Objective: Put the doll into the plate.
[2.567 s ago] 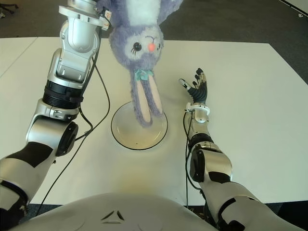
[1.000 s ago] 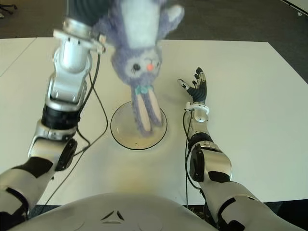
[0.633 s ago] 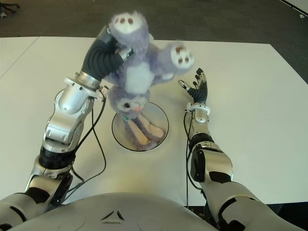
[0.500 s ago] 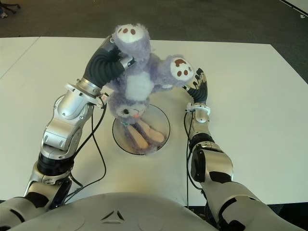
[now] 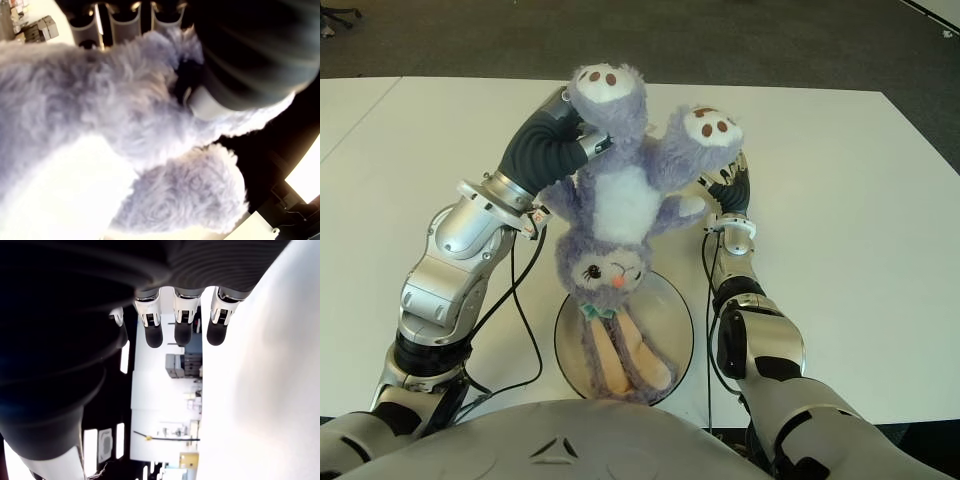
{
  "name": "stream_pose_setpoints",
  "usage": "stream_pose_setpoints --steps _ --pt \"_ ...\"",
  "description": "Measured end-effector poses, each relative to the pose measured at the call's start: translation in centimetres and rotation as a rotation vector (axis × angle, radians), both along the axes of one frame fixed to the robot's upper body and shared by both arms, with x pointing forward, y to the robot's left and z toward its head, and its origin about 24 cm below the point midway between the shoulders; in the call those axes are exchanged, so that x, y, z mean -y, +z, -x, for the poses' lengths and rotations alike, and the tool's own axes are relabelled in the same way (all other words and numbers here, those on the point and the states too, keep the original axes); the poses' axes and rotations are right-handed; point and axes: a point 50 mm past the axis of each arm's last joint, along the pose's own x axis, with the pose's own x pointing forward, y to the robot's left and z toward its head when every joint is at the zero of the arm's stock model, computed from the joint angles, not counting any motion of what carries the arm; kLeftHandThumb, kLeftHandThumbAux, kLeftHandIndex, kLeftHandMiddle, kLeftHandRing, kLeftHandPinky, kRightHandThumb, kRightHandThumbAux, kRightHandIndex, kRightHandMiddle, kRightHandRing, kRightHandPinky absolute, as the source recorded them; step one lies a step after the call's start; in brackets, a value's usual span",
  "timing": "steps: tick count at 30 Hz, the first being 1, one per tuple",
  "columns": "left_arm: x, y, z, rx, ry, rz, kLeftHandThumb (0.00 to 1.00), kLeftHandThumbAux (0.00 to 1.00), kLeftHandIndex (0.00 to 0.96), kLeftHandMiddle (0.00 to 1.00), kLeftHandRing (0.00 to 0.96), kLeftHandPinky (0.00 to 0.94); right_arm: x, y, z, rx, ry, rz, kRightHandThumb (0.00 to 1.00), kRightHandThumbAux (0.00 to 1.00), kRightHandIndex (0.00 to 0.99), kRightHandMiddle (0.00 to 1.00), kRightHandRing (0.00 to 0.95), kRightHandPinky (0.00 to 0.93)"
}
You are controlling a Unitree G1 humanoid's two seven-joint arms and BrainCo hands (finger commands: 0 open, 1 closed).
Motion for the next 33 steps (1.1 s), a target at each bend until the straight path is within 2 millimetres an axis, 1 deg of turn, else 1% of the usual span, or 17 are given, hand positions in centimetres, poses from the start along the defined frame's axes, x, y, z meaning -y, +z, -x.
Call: stream_pose_setpoints --steps 17,33 --pt "-0.16 -0.14 -0.04 -0.018 0.004 -0.008 0.735 0.697 0.442 0.858 0.859 0.851 -0.04 0.04 -0.01 0.004 -0.001 0.002 0.083 0.812 0.044 0.000 0.000 0.000" --pt "-0.18 -0.20 -0.13 -0.020 0.007 -0.011 0.728 0.699 0.442 0.858 0.856 0.845 0.00 -0.08 -0.01 -0.008 0.002 0.001 0.092 0.784 0.054 0.000 0.000 0.000"
